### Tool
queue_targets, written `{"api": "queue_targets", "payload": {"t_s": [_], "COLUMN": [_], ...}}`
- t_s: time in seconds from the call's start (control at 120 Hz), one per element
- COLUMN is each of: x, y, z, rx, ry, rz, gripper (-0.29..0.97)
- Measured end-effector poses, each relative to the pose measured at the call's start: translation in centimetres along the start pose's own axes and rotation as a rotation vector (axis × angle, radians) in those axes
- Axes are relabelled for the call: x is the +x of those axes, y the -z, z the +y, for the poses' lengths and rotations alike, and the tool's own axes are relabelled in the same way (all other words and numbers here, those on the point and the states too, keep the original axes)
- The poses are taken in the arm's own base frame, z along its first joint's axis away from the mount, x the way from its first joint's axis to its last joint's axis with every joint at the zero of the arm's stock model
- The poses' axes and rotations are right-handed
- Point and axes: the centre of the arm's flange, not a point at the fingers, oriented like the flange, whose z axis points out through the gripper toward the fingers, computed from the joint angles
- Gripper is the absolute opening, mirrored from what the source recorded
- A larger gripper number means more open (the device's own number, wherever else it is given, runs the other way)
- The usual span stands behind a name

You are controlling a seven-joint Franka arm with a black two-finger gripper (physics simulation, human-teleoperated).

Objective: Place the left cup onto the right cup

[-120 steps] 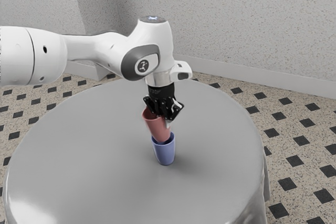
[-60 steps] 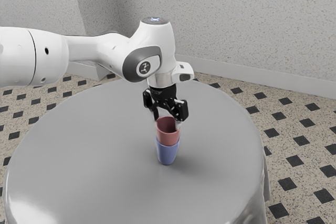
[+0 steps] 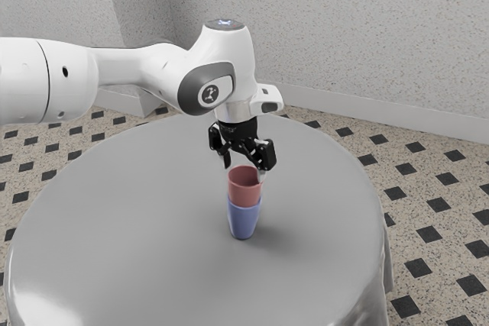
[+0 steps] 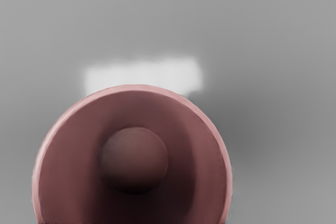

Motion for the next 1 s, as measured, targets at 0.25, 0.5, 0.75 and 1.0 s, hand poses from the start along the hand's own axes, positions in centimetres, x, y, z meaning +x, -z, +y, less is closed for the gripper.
{"api": "queue_targets", "payload": {"t_s": [0.25,0.5,0.75,1.0], "x": [-0.1,-1.3,-2.0,-1.8], "y": [0.4,4.4,7.7,11.0], "z": [0.0,-1.4,-7.7,-17.4], "rx": [0.0,0.006,0.022,-0.017], "ry": [-0.002,0.014,0.096,0.157], "rz": [0.005,0.02,0.006,0.004], "gripper": [0.68,0.68,0.68,0.68]}}
